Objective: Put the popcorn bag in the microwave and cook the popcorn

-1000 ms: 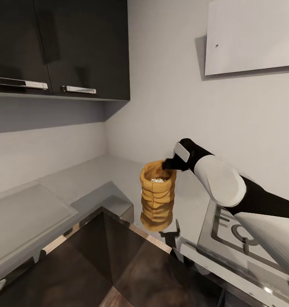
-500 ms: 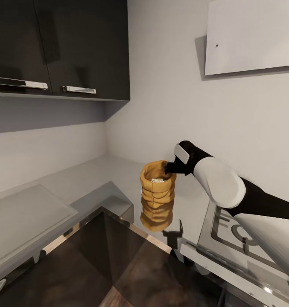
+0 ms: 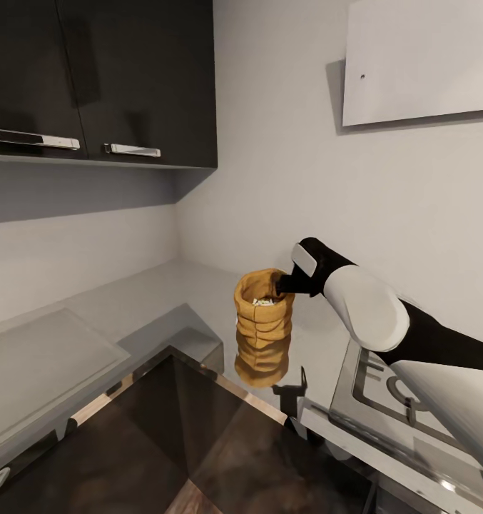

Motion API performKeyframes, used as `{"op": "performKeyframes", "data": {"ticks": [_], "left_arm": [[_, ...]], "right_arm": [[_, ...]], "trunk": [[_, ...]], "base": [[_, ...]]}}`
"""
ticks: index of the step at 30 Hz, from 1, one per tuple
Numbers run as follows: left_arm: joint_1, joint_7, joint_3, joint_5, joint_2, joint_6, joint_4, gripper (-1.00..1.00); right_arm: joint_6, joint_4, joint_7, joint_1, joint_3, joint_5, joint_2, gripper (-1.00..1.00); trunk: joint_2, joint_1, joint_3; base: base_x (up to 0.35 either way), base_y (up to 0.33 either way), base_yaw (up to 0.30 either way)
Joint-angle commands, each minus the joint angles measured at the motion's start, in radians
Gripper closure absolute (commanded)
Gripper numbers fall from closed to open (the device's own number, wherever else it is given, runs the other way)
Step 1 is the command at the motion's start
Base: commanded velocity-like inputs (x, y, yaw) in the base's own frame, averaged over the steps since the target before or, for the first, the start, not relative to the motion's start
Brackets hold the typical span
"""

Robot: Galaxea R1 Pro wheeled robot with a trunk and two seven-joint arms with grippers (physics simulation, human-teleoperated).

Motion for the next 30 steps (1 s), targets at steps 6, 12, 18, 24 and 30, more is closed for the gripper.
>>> {"op": "performKeyframes", "data": {"ticks": [6, 12, 18, 24, 30], "left_arm": [[0.000, -0.004, 0.005, 0.005, 0.000, 0.001, -0.001, -1.00], [0.000, -0.004, 0.005, 0.006, 0.001, 0.001, -0.001, -1.00], [0.000, -0.004, 0.005, 0.005, 0.001, 0.001, -0.001, -1.00], [0.000, -0.004, 0.005, 0.006, 0.000, 0.001, -0.001, -1.00], [0.000, -0.003, 0.005, 0.006, 0.000, 0.001, -0.001, -1.00]], "right_arm": [[0.025, -0.002, 0.029, 0.000, -0.009, 0.001, 0.001, -1.00], [0.028, -0.002, 0.033, 0.000, -0.009, 0.000, 0.001, -1.00], [0.028, -0.002, 0.033, 0.000, -0.008, 0.000, 0.001, -1.00], [0.033, -0.002, 0.033, 0.000, -0.008, 0.000, 0.001, -1.00], [0.116, -0.040, 0.036, 0.000, -0.031, -0.012, 0.001, -1.00]], "trunk": [[-0.001, 0.000, -0.001], [-0.001, 0.000, -0.001], [-0.001, 0.000, -0.001], [-0.001, 0.000, -0.001], [-0.001, 0.000, -0.001]], "base": [[0.000, 0.000, 0.000], [0.064, 0.000, 0.000], [0.079, 0.000, 0.000], [0.003, 0.000, 0.000], [0.000, 0.000, 0.000]]}}
